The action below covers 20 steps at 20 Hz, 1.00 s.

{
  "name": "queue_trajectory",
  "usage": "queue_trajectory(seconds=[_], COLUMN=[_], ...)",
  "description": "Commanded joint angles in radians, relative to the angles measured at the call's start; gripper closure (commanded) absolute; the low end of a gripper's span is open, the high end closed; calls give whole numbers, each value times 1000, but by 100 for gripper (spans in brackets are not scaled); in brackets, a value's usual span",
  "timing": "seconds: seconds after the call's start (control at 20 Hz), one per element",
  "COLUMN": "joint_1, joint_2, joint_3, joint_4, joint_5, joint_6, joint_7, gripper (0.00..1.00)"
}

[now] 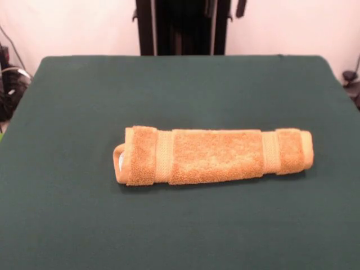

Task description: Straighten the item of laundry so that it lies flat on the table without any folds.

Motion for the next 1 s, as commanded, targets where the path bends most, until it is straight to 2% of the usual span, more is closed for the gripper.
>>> queue_trajectory(seconds=[0.05,0.3,0.6,0.75,1.0], joint_1=[-24,-57,-159,-217,-300], joint_2=[178,247,350,409,450], joint_3=[55,75,163,206,272], joint_4=[-65,-124,-218,-256,-312], joint_5=[-53,-74,-99,-108,-156], joint_6=[-146,-176,-187,-206,-177], joint_7=[116,79,-32,-50,-91], gripper=[0,0,0,0,0])
